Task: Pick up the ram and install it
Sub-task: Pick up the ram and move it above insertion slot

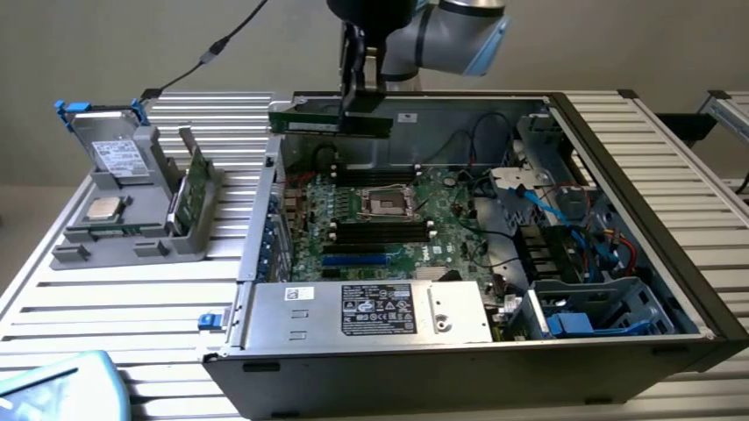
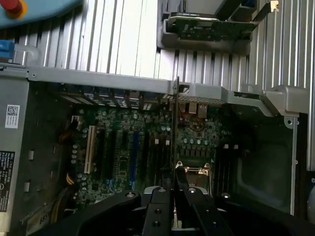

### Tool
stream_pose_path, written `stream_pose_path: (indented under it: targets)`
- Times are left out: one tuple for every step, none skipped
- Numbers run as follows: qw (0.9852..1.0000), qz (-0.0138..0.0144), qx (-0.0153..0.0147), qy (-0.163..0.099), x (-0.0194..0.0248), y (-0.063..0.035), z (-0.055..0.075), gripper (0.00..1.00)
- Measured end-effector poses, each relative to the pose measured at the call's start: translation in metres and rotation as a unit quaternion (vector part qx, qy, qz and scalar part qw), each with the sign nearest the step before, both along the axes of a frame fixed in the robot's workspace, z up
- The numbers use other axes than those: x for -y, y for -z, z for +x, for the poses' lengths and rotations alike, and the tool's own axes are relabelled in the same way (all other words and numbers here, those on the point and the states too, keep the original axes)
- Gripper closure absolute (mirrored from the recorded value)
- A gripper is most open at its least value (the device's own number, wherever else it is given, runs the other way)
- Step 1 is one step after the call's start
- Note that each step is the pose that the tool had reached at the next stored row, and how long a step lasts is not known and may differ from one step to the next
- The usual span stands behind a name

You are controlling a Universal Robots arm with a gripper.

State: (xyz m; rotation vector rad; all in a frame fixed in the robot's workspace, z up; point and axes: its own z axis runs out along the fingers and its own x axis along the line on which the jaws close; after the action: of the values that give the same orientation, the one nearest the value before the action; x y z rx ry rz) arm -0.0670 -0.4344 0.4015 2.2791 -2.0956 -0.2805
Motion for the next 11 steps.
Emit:
stream_pose_path:
  targets:
    - [1.0000, 0.0000, 0.0001, 0.000, 0.0002, 0.0013, 0.004, 0.86]
    - [1.0000, -0.0003, 0.0002, 0.000, 0.0002, 0.0026, 0.007, 0.86]
    - [1.0000, -0.0006, 0.0004, 0.000, 0.0002, 0.0040, 0.011, 0.86]
    - [1.0000, -0.0009, 0.0006, 0.000, 0.0003, 0.0055, 0.014, 0.86]
    - [1.0000, -0.0011, 0.0008, 0.000, 0.0003, 0.0069, 0.017, 0.86]
    - [1.0000, -0.0013, 0.0011, 0.000, 0.0003, 0.0085, 0.021, 0.86]
    - [1.0000, -0.0014, 0.0014, 0.000, 0.0002, 0.0100, 0.025, 0.86]
    - [1.0000, -0.0014, 0.0017, 0.000, 0.0002, 0.0118, 0.028, 0.86]
    - [1.0000, -0.0014, 0.0020, 0.000, 0.0003, 0.0135, 0.031, 0.86]
    - [1.0000, -0.0014, 0.0023, 0.000, 0.0003, 0.0153, 0.034, 0.86]
    - [1.0000, -0.0014, 0.0025, 0.000, 0.0003, 0.0171, 0.036, 0.86]
